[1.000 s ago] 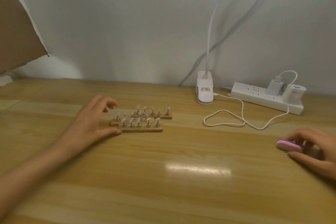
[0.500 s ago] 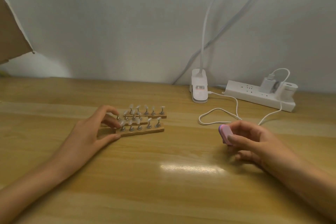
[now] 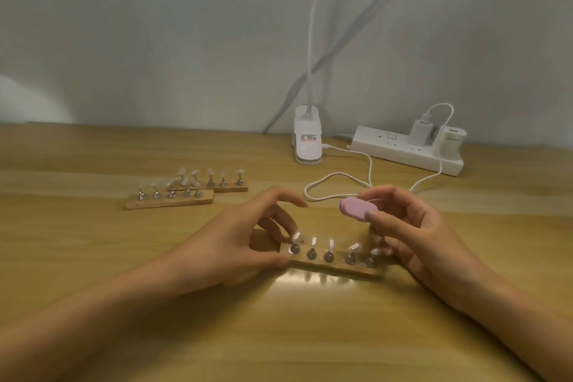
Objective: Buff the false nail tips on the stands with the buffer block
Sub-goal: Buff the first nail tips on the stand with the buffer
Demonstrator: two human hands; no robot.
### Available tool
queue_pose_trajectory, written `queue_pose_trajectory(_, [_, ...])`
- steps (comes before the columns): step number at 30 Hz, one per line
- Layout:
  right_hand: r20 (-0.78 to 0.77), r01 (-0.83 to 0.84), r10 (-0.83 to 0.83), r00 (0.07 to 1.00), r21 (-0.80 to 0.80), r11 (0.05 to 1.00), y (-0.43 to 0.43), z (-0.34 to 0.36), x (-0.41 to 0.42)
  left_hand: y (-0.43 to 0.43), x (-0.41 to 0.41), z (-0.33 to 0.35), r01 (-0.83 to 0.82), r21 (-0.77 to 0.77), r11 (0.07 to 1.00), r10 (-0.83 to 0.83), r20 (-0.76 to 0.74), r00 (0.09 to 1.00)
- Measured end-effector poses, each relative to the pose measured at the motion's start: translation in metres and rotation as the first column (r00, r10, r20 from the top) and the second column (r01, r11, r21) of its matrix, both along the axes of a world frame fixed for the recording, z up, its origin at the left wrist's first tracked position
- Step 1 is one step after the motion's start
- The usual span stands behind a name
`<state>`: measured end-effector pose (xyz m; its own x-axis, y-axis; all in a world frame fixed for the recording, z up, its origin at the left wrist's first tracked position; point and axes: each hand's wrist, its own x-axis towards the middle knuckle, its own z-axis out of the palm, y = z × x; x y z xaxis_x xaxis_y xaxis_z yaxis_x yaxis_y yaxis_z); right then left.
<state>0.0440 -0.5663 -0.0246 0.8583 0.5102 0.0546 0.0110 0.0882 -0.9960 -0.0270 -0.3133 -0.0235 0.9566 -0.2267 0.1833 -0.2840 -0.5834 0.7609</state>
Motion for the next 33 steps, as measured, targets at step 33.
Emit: queue_pose_trajectory(33, [0.253, -0.187, 0.201, 0.947, -0.076, 0.979, 0.028, 0.032, -0.049, -0.025, -0.021, -0.001, 0.074, -0.528, 0.846, 0.108, 0.306, 0.946])
